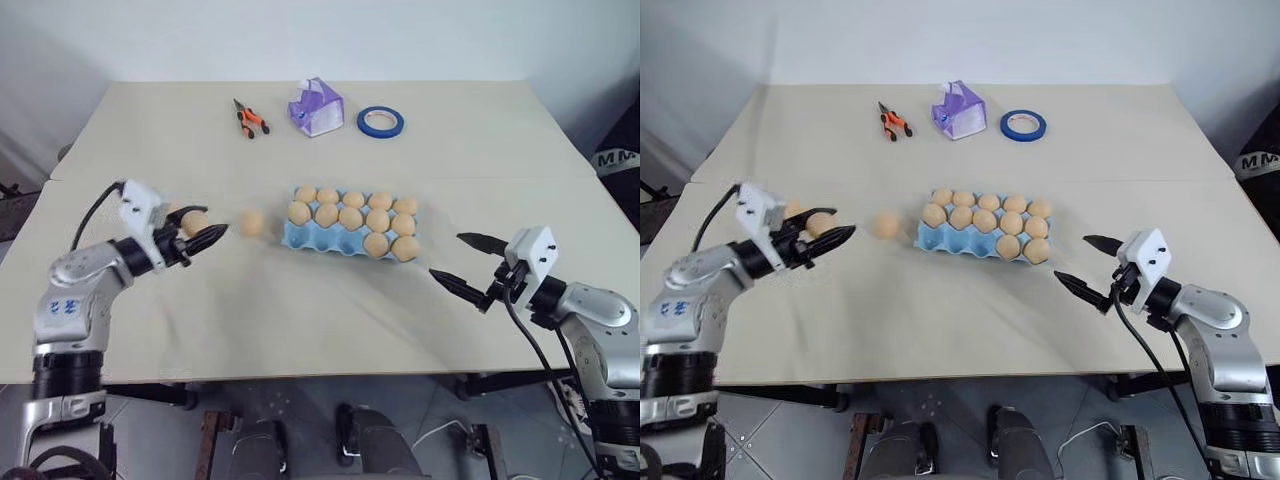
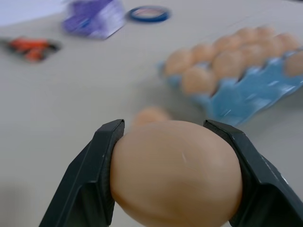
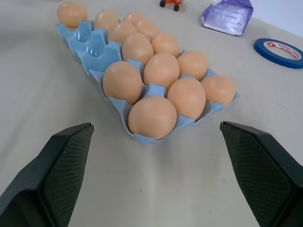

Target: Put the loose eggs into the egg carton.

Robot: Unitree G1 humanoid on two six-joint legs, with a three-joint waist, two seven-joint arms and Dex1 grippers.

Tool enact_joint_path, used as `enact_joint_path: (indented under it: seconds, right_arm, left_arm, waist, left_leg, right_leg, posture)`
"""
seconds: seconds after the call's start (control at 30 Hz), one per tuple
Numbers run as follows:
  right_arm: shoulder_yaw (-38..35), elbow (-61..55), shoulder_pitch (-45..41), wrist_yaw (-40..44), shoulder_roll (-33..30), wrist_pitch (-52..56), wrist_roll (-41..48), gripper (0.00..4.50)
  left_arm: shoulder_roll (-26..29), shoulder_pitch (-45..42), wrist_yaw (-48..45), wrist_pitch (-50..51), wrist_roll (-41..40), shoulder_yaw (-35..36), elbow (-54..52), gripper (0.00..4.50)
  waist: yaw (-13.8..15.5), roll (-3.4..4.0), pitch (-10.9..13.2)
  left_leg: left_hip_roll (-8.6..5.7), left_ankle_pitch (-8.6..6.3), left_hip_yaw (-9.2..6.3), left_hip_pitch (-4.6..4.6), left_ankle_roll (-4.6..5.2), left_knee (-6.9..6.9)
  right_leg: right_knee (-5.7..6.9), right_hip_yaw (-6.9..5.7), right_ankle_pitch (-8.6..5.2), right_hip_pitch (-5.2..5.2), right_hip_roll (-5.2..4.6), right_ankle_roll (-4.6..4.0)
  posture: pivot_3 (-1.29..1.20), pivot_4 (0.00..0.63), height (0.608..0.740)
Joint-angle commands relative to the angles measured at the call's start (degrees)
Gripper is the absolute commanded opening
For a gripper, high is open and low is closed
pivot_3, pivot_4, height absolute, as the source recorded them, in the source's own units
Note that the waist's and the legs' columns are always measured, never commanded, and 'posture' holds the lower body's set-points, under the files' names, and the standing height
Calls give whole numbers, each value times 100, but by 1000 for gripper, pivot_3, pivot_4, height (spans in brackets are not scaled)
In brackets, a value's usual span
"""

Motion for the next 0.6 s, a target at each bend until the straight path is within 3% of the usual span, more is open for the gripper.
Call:
enact_joint_path:
  seconds: [0.03, 0.3, 0.6]
  right_arm:
    - [-103, -146, 3, -15, 24, -113, 59, 4500]
    - [-180, -305, 193, -146, 126, -152, 55, 4500]
    - [-337, -633, 636, -390, 159, -171, 81, 4500]
  left_arm:
    - [-220, -541, -250, -86, 2, -378, 124, 2400]
    - [-1421, -1773, -898, -724, 299, -1308, 1491, 2400]
    - [-2151, -2687, -1181, -1682, 811, -1525, 3522, 2400]
  waist:
    - [-7, 0, 0]
    - [-27, 0, 0]
    - [-15, -1, 1]
  left_leg:
    - [1, 0, 1, 0, 0, 0]
    - [-15, 7, 6, 3, -3, 12]
    - [-16, 12, 1, 4, -6, 15]
  right_leg:
    - [-1, 1, 0, -1, 3, 0]
    - [9, 12, 3, 0, 12, 6]
    - [10, 14, 3, -1, 20, 6]
  posture:
    - [0, 150, 740]
    - [0, 150, 740]
    - [0, 150, 740]
